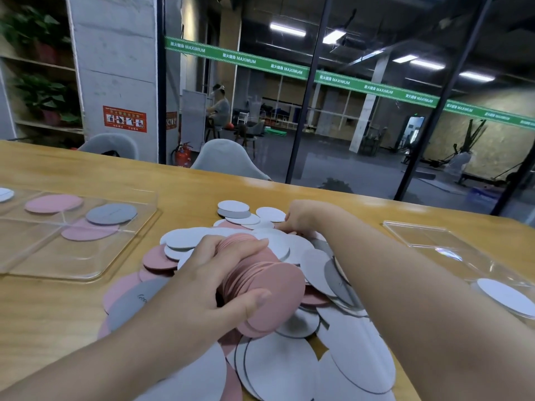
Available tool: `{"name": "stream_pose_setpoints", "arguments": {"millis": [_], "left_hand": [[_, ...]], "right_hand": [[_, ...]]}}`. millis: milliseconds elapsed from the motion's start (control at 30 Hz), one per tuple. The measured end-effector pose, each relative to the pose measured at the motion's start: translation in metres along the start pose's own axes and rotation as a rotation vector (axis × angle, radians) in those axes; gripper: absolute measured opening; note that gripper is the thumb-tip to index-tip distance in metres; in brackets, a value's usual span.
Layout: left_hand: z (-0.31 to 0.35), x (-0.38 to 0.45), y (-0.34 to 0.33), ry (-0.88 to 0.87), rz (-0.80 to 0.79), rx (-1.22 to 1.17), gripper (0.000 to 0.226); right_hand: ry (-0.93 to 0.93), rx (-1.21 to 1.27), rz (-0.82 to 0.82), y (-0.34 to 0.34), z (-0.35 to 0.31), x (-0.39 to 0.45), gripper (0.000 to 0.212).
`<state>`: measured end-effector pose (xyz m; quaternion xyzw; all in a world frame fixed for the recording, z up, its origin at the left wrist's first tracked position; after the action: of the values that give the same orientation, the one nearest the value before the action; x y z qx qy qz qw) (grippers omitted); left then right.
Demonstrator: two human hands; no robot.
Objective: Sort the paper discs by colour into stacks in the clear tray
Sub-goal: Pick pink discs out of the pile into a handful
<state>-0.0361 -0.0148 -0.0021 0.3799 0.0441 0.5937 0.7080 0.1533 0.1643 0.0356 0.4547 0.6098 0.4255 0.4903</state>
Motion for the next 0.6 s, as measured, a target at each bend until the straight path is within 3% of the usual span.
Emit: {"name": "stream_pose_setpoints", "arguments": {"millis": [167, 433, 600], "left_hand": [[0.000, 0.000, 0.000, -0.007, -0.005, 0.009, 0.061], [0.000, 0.001, -0.001, -0.005, -0.007, 0.012, 0.057], [0.001, 0.000, -0.001, 0.007, -0.006, 0.021, 0.057]], "right_hand": [[-0.004, 0.093, 0.028, 0.001, 0.001, -0.003, 0.041], [0.057, 0.386, 0.386, 0.017, 0.025, -0.026, 0.022], [0.238, 0.665, 0.570, 0.012, 0.032, -0.070, 0.014]]}}
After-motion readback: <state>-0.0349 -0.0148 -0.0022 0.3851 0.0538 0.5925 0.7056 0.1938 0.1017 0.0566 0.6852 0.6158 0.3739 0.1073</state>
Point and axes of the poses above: each hand's wrist, its own x-axis towards the middle knuckle, its own y-axis out of the back of the hand, z = x × y, the point moved 2 cm from there along x, towards the middle knuckle, and after that the axes turned 5 degrees about y, right-handed, at the moved point
